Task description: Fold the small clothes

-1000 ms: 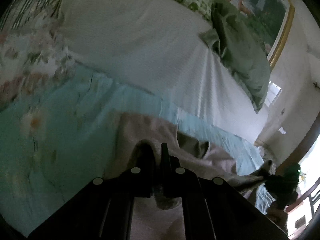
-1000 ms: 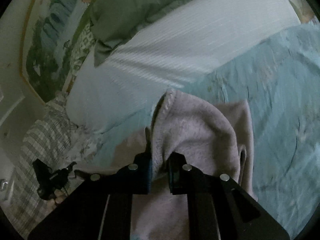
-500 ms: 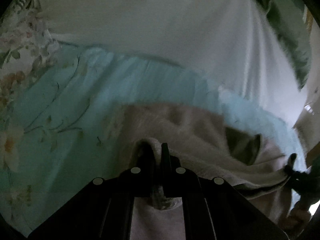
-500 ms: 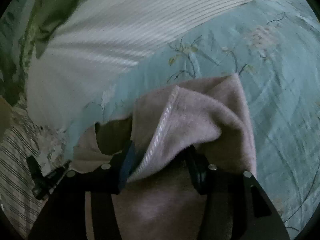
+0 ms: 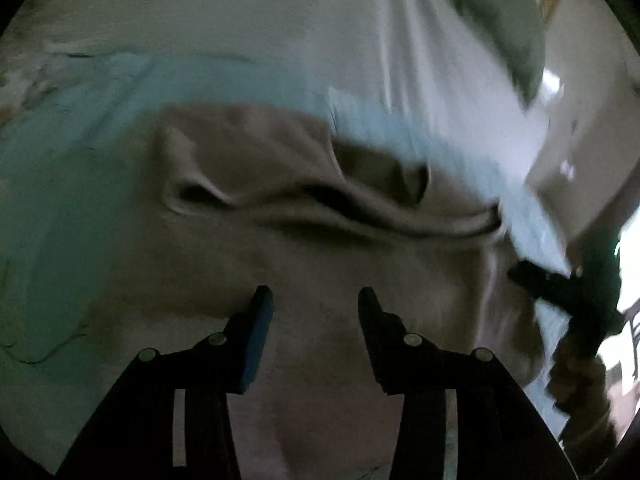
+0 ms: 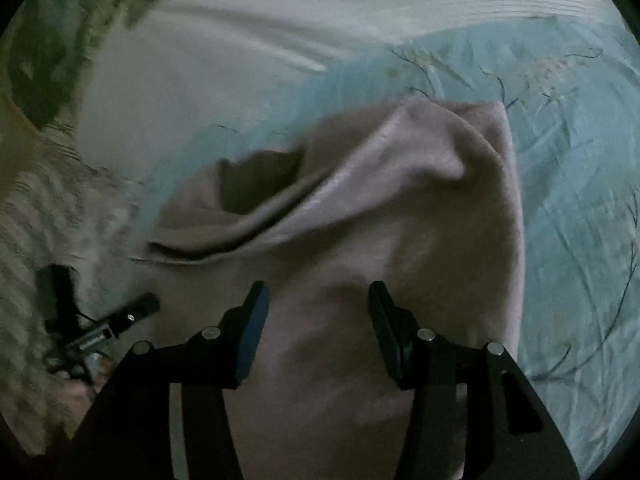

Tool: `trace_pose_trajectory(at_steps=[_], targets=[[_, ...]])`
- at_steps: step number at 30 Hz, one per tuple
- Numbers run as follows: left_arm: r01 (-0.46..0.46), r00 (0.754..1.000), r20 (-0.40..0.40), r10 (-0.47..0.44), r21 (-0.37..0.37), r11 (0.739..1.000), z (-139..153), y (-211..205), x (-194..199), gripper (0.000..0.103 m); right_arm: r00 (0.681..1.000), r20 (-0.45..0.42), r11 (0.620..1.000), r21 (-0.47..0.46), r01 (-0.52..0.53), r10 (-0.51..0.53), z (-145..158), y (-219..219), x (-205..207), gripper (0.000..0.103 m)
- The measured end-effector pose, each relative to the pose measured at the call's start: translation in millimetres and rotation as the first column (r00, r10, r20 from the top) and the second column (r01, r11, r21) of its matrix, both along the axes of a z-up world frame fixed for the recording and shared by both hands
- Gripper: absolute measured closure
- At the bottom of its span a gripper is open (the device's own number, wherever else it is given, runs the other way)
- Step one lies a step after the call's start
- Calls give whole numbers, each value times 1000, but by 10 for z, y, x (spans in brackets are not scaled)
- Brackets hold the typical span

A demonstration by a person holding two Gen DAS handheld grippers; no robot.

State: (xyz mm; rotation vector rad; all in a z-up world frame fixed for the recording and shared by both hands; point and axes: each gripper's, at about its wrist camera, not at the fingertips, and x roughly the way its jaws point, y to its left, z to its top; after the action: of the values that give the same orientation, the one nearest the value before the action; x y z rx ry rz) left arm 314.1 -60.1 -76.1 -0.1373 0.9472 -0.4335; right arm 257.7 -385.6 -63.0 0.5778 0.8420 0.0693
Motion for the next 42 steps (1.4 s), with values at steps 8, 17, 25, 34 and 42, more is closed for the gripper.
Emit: trace_pose_trajectory(at_steps=[8, 17, 25, 34, 42], targets=[[-145, 989, -4, 146, 110, 983, 30, -13, 1035, 60, 956, 31, 956, -25, 291, -291, 23, -686, 222, 50], [-333, 942, 31, 334, -21, 943, 281, 686, 811, 46, 965, 98, 970, 48, 238, -242, 154, -349, -403, 40], [-317, 947, 7, 322, -157, 935, 182, 913, -478, 44, 988, 110, 993, 57, 106, -112, 178, 156, -883, 35], [-403, 915, -113, 387, -261, 877, -141, 1007, -1239, 35, 994, 77, 995, 79, 67, -73, 60, 389, -1243, 33], [-425, 905, -160, 394, -304, 852, -331, 900, -1011, 26, 995, 75, 994, 93, 51, -58, 33, 438, -1305, 32]])
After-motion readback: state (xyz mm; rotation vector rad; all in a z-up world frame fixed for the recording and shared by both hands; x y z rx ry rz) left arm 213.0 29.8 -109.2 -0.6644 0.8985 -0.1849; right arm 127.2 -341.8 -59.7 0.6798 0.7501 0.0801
